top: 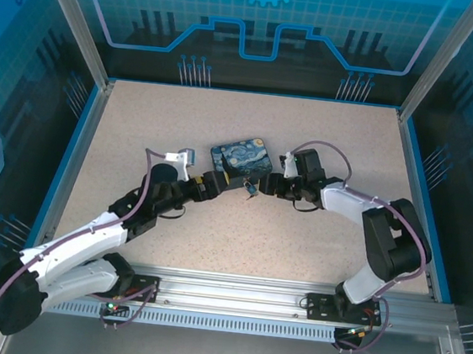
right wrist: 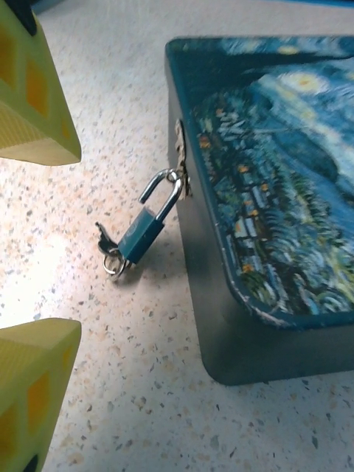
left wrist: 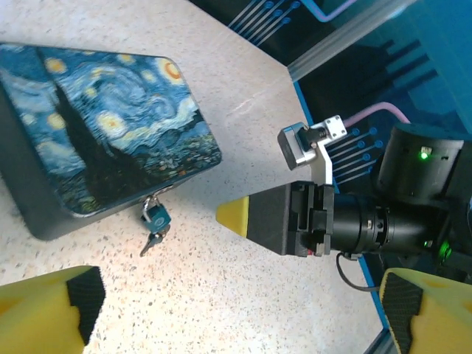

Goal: Unlock a padlock with a key

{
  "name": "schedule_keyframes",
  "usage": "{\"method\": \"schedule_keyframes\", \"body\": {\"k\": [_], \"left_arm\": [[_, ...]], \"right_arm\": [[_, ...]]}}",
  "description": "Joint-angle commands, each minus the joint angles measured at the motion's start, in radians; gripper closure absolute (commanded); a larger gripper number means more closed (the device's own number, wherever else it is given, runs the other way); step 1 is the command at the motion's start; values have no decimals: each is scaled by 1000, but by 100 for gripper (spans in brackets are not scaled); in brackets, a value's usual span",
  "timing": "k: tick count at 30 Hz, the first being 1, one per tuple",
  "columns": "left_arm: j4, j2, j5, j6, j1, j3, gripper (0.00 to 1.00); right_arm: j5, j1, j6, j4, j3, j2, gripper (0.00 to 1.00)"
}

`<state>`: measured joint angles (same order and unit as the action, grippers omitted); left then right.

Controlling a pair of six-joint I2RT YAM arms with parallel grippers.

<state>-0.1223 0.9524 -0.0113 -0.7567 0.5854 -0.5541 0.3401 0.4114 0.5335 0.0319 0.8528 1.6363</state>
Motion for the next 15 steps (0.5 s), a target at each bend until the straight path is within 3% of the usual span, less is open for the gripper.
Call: {"method": "schedule_keyframes", "body": {"k": [1,15], "left_arm": [[94,-7,11,13,-25,-68,1],[56,9,-42,-59,-78,-44,1]], "right_arm": [[-31,21,-124,55,35,44,42],[23,53,-165,-36,112,194,47]]}}
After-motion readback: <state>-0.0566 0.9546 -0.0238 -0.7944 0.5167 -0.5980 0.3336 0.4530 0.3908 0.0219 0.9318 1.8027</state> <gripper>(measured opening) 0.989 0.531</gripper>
